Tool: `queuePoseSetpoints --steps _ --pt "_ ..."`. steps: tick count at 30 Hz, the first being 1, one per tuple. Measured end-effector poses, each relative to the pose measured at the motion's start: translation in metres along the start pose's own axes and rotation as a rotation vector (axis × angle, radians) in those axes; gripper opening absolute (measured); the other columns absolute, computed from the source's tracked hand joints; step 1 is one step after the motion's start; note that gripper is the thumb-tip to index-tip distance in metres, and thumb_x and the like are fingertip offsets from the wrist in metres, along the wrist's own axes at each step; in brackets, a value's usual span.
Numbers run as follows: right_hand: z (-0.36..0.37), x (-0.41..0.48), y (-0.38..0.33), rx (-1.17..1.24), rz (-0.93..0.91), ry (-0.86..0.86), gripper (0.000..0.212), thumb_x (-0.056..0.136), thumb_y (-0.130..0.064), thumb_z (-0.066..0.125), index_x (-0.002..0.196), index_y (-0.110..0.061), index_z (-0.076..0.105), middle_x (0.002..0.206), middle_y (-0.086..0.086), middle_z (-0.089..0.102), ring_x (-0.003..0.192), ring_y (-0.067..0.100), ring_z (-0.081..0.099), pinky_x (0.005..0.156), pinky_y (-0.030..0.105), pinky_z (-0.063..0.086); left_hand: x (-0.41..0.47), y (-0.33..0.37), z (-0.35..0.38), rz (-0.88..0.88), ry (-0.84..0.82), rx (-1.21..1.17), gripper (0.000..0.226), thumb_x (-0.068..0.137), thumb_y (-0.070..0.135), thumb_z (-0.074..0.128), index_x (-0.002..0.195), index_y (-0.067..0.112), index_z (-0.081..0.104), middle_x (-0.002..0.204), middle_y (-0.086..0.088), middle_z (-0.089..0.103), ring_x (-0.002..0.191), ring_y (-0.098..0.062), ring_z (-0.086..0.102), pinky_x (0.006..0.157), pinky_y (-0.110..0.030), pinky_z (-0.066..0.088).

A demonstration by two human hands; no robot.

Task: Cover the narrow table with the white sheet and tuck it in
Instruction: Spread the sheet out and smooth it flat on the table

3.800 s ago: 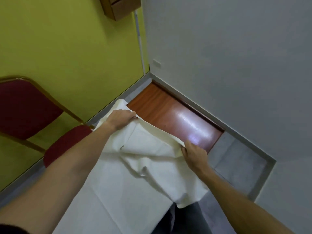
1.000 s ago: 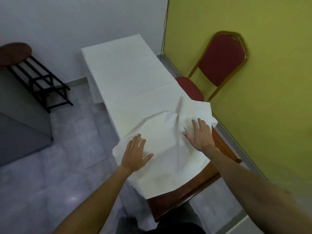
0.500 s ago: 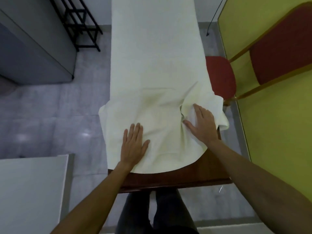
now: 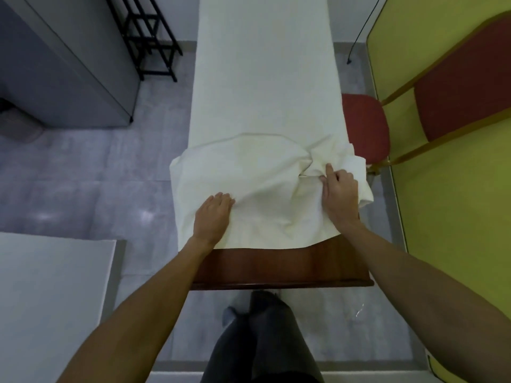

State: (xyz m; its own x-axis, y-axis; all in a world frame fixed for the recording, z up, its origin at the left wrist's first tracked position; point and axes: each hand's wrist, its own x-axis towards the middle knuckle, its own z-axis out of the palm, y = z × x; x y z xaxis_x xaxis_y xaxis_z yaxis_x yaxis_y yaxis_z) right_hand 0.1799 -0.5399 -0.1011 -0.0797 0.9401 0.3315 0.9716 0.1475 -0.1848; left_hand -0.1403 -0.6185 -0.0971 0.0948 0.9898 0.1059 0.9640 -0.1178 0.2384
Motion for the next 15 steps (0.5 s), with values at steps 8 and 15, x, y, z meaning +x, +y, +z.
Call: queuePoseSetpoints --steps 8,15 --pt "-0.07 -0.051 -0.019 0.047 0.031 -0.057 0.04 0.098 -0.016 0.061 0.131 0.005 0.054 0.082 0.023 0.051 0.062 0.038 0.053 0.052 0.041 0.045 -0.047 0.006 -0.071 -0.001 0.015 -0.024 0.011 0.093 0.01 0.064 0.098 0.0 0.066 0.071 -0.017 0.069 0.05 -0.035 0.063 0.042 -0.037 0.049" --pt "-0.104 -0.115 -0.021 0.0 0.02 -0.168 0.049 0.094 -0.022 0.068 0.137 -0.002 0.055 0.082 0.021 0.051 0.047 0.036 0.052 0.039 0.039 0.045 -0.101 -0.01 -0.081 0.136 -0.017 0.066 0.017 0.097 0.022 0.056 0.089 0.007 0.055 0.051 -0.005 0.058 0.034 -0.024 0.053 0.032 -0.03 0.041"
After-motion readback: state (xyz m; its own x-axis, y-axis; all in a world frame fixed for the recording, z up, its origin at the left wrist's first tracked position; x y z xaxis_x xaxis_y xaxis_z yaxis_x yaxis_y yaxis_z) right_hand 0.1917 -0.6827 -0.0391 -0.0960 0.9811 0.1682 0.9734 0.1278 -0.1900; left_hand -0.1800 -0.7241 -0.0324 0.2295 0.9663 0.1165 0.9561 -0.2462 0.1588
